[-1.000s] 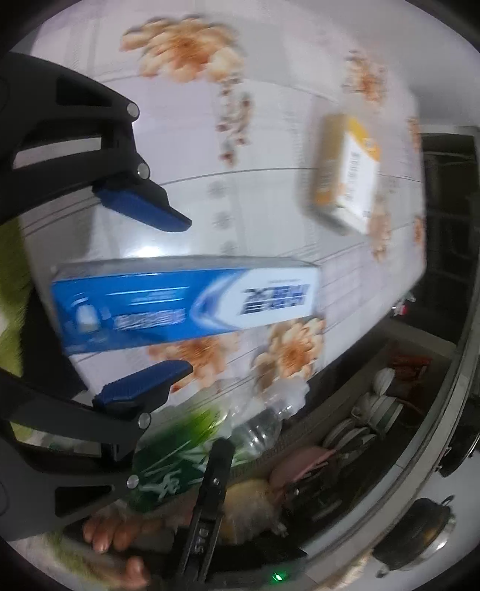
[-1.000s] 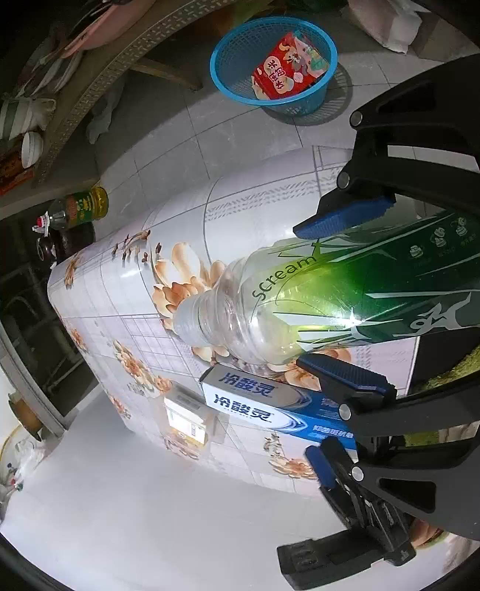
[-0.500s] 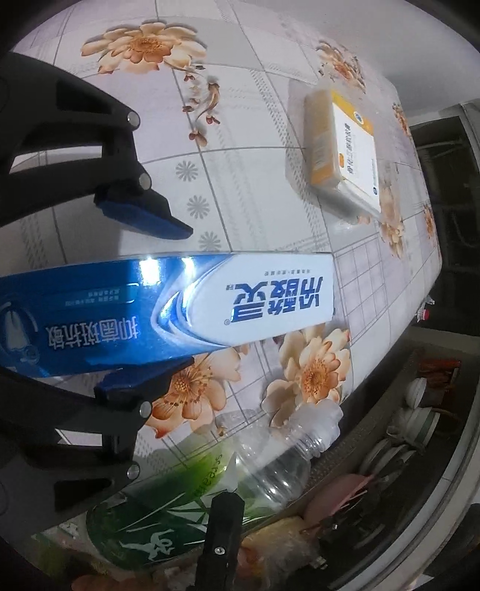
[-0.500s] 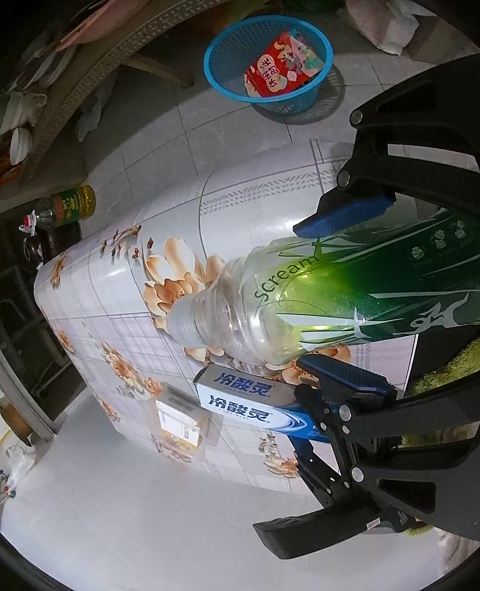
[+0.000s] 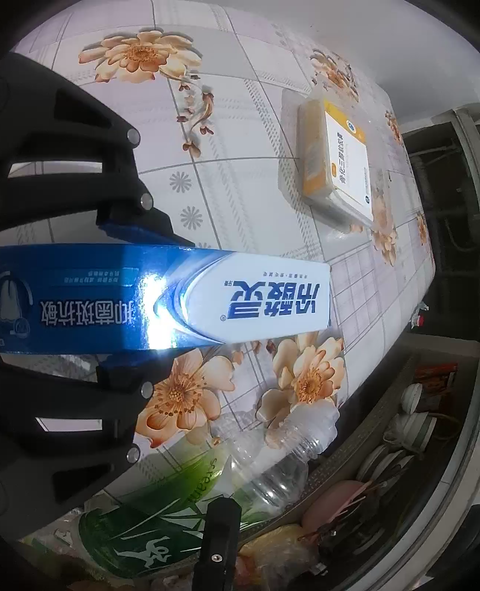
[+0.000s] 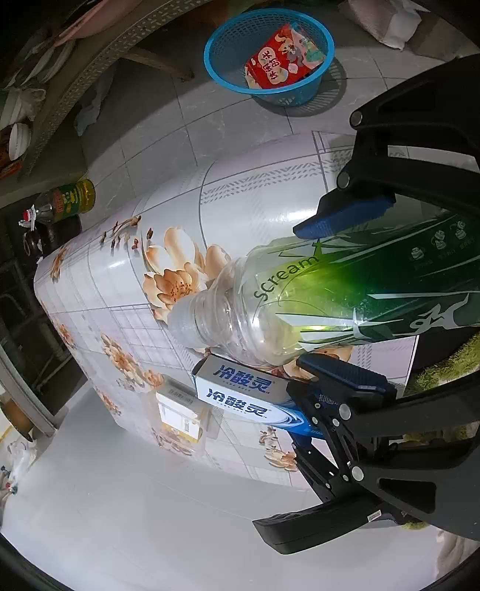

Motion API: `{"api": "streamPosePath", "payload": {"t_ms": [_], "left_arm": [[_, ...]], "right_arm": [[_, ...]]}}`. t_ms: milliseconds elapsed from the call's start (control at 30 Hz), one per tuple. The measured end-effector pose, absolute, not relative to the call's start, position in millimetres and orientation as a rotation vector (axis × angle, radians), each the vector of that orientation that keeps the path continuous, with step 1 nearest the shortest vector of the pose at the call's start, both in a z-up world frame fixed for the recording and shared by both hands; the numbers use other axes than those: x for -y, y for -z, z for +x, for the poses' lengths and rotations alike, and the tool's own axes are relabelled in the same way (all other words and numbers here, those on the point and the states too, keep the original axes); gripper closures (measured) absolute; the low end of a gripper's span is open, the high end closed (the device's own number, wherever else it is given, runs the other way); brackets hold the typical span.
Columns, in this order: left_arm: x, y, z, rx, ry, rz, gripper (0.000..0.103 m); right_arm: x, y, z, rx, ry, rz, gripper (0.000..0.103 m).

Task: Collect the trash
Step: 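Carry the bottle and toothpaste box over the wastebasket and open both grippers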

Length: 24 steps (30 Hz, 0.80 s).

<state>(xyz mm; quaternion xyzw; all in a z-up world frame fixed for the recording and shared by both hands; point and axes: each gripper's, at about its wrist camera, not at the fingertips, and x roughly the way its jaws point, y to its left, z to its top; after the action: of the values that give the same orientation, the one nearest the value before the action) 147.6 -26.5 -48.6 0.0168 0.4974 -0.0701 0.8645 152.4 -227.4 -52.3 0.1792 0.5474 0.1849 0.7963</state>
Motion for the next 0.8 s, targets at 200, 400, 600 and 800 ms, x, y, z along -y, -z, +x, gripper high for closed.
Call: {"api": "streamPosePath", "payload": {"t_ms": [200,400,600,800], "left_arm": [[27,46,146,-1.027,0.139,0.046,0.059],[27,44,145,-1.015,0.134,0.056,0.059],[28,42,142,-1.006,0.136,0.059,0.059],[27,36,140,-0.993,0.166,0.018,0.059]], "right_arm": [[228,52,152,-1.171,-0.397,0.384,0.041],[230,52,151,-1.168,-0.399,0.388,0.041],[230,51,151,-1.163,-0.402,0.394,0.041],[236,49,149,-1.136,-0.439,0.449,0.042]]}}
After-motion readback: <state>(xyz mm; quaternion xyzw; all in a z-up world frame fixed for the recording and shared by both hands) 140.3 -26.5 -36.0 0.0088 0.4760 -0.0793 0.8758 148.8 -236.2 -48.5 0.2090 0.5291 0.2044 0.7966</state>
